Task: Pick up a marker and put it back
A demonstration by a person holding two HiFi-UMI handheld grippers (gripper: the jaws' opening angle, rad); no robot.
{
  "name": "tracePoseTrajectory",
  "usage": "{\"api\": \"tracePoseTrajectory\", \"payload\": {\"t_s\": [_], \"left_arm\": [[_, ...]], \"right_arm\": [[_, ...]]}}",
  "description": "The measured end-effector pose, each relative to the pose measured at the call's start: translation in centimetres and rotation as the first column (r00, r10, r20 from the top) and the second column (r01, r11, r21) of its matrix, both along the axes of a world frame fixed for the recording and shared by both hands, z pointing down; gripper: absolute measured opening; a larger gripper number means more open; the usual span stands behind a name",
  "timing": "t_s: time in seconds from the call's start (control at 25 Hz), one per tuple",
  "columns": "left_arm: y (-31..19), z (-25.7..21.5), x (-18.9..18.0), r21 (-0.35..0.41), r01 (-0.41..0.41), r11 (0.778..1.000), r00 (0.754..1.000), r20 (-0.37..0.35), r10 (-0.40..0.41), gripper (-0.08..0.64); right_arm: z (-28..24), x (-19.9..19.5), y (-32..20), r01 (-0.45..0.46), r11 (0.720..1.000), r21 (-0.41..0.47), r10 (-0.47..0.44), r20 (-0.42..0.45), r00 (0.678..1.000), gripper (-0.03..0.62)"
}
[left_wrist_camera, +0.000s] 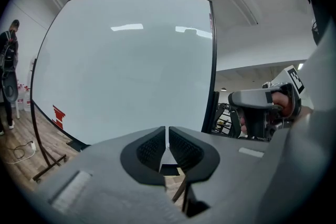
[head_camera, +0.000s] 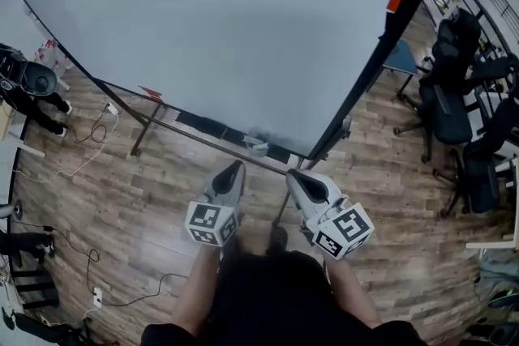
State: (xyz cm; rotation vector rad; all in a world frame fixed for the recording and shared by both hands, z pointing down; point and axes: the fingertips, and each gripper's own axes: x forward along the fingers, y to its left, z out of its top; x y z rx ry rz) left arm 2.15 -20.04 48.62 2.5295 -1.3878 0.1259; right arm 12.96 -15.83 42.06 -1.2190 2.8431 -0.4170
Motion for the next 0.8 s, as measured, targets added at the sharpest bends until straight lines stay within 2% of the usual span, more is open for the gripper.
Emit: {"api": "tracePoseTrajectory", "payload": {"t_s": [0.24, 0.4, 0.8], "left_arm": [[-1.1, 2.5, 0.3, -0.037, 0.047, 0.998, 0.999, 0.006, -0.046, 0.025], [-1.8, 3.3, 1.1, -0.048, 0.045, 0.998, 0.999, 0.010, -0.045, 0.089], [-5.1, 5.0, 0.4, -0.070, 0.100, 0.993, 0.994, -0.032, -0.102, 0.115]], "right_arm": [[0.9, 0.2, 0.0, 0.068, 0.998, -0.018, -0.068, -0.026, 0.997, 0.002], [1.6, 1.1, -0.1, 0.067, 0.997, -0.036, -0.068, -0.023, 0.997, 0.002], [2.2, 1.7, -0.4, 0.061, 0.997, -0.053, -0.064, -0.047, 0.997, 0.002]]}}
